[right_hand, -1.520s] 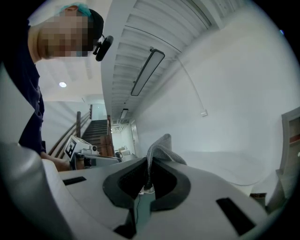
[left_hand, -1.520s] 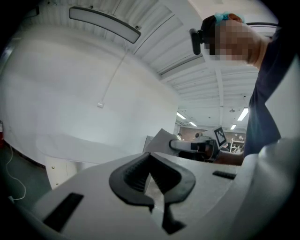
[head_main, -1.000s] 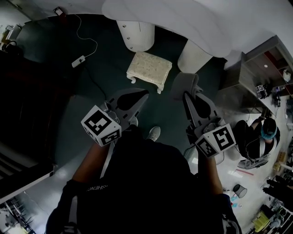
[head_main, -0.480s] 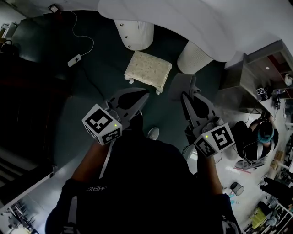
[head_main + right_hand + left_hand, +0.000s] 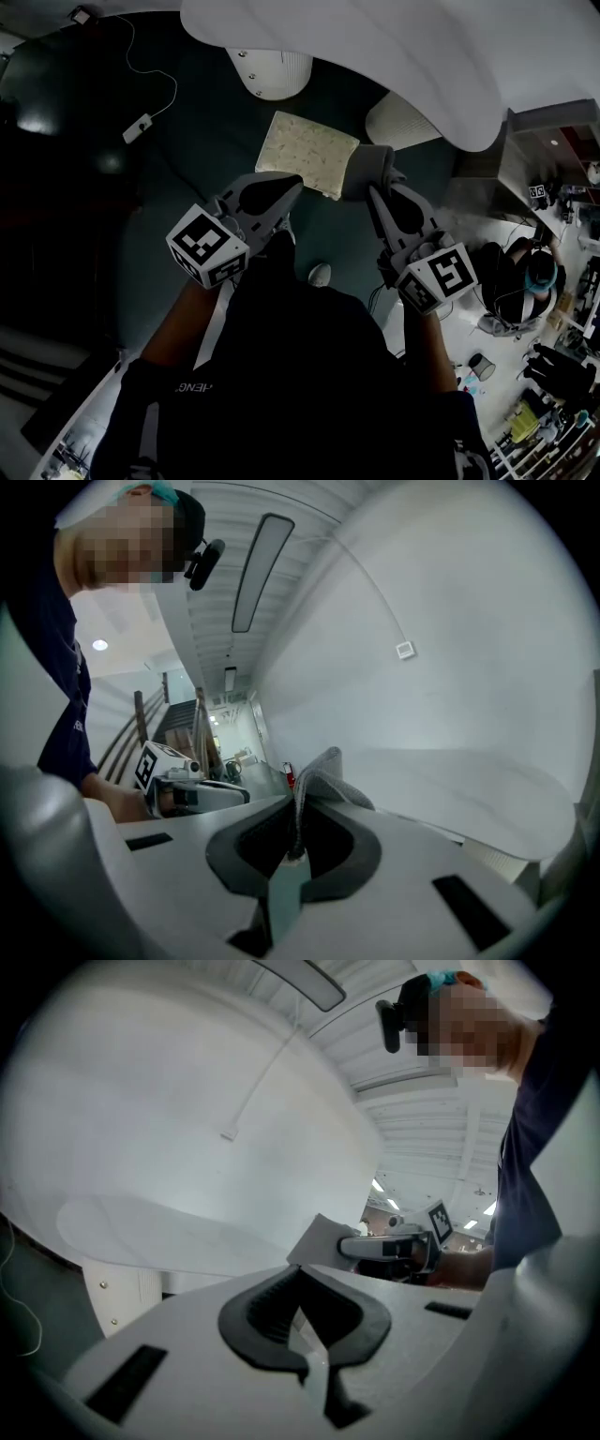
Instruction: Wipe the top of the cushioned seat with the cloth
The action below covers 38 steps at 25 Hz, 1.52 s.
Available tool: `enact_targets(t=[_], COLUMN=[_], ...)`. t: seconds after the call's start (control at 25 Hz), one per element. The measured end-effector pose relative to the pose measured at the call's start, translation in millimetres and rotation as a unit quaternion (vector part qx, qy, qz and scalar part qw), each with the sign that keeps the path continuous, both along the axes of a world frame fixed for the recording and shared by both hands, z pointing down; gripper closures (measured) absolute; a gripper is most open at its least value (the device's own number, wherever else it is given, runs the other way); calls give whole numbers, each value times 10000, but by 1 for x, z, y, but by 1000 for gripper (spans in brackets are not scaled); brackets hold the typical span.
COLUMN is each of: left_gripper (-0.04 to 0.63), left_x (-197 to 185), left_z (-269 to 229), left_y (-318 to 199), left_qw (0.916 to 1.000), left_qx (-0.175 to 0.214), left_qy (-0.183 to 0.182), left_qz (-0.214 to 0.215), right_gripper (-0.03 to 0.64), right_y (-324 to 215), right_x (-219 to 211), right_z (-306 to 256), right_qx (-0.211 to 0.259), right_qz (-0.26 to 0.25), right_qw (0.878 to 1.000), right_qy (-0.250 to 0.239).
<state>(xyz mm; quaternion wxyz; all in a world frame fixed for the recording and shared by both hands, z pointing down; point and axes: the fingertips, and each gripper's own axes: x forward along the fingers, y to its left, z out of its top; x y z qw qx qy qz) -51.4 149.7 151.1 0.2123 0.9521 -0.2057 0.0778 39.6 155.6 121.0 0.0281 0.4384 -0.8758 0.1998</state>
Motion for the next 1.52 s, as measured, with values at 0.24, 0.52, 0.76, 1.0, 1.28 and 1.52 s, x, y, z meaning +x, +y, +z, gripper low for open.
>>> enact_targets(t=[0.24,0.52,0.76,1.0,1.28,1.52], left_gripper=[588,588,588,588,588,588], left_x=[-30,-64,-69,-72,-62,-63], left_z=[22,51,84,135,196,251], left_y=[-77,-130,-151,-167,-178,-172], left_qw=[9998,9992,9980,9949,9886,9786], left_qx=[-188,-376,-568,-881,-1228,-1640], left_qy=[-28,-89,-152,-313,-416,-514], left_qz=[16,-77,-216,-372,-772,-1129], right_gripper=[584,584,584,584,584,584], right_y=[-74,-120,-141,-165,-186,-212], right_x=[-31,-58,-58,-61,-51,-60], right_z=[31,73,120,185,280,363], right_qx=[-382,-900,-1175,-1346,-1645,-1677], right_qz=[-58,-152,-280,-531,-867,-1090], right_qw=[9991,9946,9907,9858,9769,9709], right_qy=[195,495,630,847,1051,1315])
